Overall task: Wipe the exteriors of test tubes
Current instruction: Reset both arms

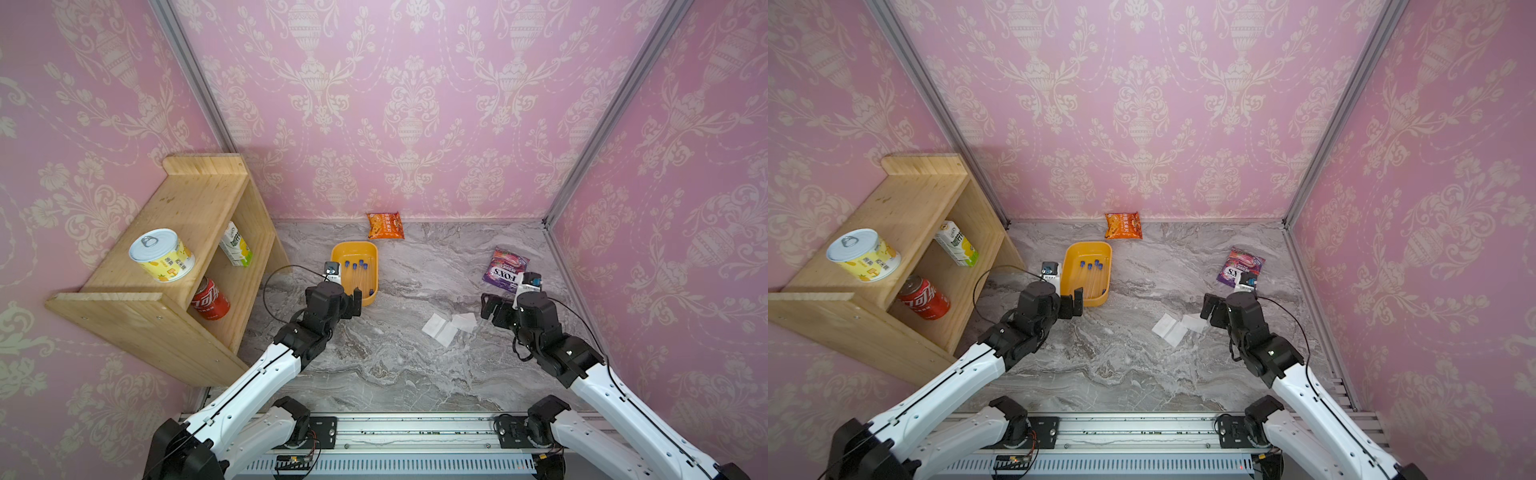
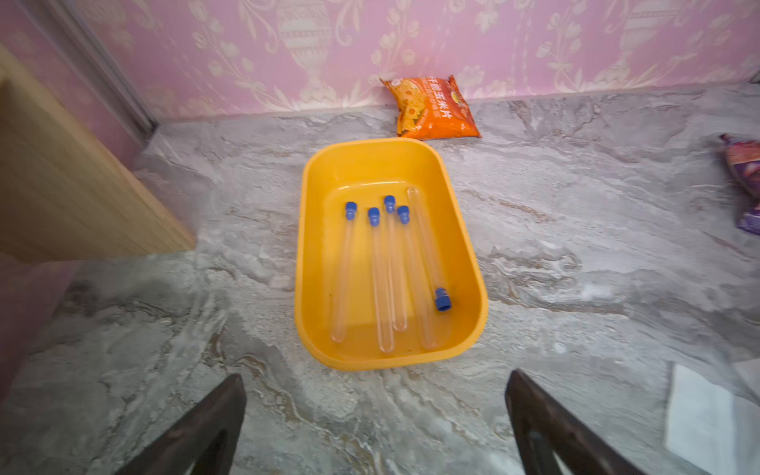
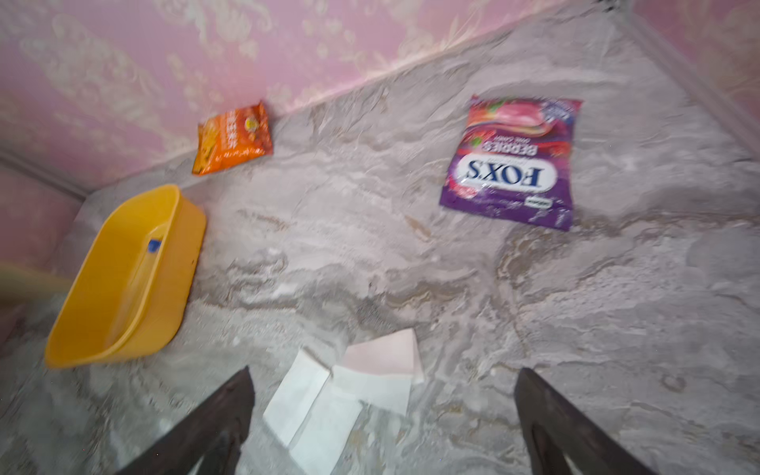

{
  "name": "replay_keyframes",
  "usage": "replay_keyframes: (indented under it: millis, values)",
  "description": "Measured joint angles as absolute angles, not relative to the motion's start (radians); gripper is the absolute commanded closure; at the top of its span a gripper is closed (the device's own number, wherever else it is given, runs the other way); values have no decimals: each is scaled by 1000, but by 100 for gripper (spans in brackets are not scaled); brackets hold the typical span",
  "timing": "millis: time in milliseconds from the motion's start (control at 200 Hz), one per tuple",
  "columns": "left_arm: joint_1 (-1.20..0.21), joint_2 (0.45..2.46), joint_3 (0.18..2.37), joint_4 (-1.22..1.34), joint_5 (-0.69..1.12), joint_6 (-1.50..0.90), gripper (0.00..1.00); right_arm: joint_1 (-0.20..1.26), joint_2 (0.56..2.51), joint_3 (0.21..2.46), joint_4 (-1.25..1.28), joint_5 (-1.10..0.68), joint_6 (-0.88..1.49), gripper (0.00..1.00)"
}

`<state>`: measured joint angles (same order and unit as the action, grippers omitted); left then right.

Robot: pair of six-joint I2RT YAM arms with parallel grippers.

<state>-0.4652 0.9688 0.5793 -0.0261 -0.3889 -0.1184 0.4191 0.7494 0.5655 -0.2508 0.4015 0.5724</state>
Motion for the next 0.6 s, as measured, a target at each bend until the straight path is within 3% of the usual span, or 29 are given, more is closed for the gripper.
replay_keyframes:
  millis: [140, 290, 435, 600]
  values:
    - [-327, 1063, 453, 249, -442, -8, 1, 369, 845, 559, -145, 551, 468, 0]
    - [-233, 1302, 368, 577, -432, 82, 1, 346, 1001, 580, -13, 617, 286, 0]
    - [-183, 1514, 359, 880, -408, 97, 1, 257, 983, 394, 266, 476, 99, 0]
    - [-39, 1589, 345, 1018, -310, 35, 1, 112, 1027, 289, 453, 355, 46, 0]
